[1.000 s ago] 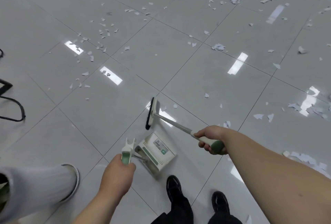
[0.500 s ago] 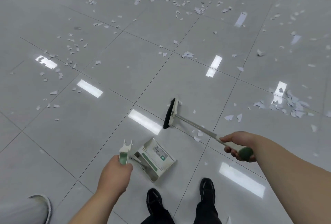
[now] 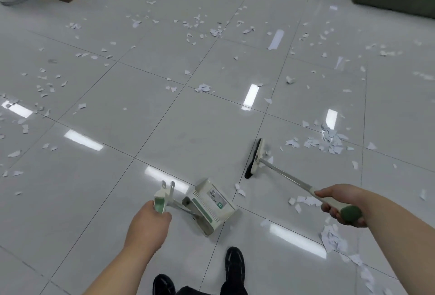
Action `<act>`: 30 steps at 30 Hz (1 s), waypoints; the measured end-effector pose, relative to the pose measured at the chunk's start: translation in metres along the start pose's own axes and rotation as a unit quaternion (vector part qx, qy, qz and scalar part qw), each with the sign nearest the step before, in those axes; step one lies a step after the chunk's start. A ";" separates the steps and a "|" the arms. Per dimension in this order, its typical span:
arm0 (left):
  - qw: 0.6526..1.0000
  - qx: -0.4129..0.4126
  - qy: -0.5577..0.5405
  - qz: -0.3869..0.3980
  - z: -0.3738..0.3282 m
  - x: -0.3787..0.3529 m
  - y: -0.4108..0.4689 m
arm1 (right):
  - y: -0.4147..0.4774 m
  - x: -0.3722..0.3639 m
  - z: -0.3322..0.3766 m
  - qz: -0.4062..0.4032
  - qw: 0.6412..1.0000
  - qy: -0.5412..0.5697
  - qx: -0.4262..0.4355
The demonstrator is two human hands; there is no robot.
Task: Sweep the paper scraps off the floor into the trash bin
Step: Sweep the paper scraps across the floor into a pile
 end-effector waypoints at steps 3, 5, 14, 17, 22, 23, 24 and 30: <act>1.000 -0.007 0.003 -0.005 -0.007 -0.008 -0.004 | -0.010 0.012 -0.003 -0.002 1.000 0.012 0.019; 1.000 -0.010 0.012 -0.009 -0.009 -0.010 -0.008 | -0.015 0.009 -0.002 0.007 0.999 0.009 0.033; 0.998 0.024 0.050 -0.038 0.008 0.015 -0.034 | -0.003 -0.053 0.005 0.108 0.992 -0.034 0.057; 0.996 0.040 0.062 -0.043 0.019 0.020 -0.042 | -0.002 -0.061 -0.002 0.116 0.990 -0.077 0.031; 0.996 0.047 0.070 -0.036 0.036 0.020 -0.053 | 0.003 -0.051 -0.035 0.102 0.989 -0.110 -0.006; 0.996 0.045 0.073 -0.034 0.039 0.020 -0.055 | 0.003 -0.045 -0.045 0.097 0.989 -0.109 -0.011; 0.996 0.042 0.074 -0.031 0.044 0.020 -0.057 | 0.001 -0.038 -0.056 0.089 0.990 -0.108 -0.015; 0.998 0.016 0.062 -0.010 0.086 0.019 -0.071 | -0.019 -0.021 -0.111 0.026 0.997 -0.066 -0.019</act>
Point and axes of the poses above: each hand's wrist, its own y-axis towards the middle knuckle, its own x-axis out of the back of the hand, z = x × y, the point moved 4 cm from there along y, towards the middle knuckle, and after that the axes turned 11 degrees about -y, right-handed, at the moved point
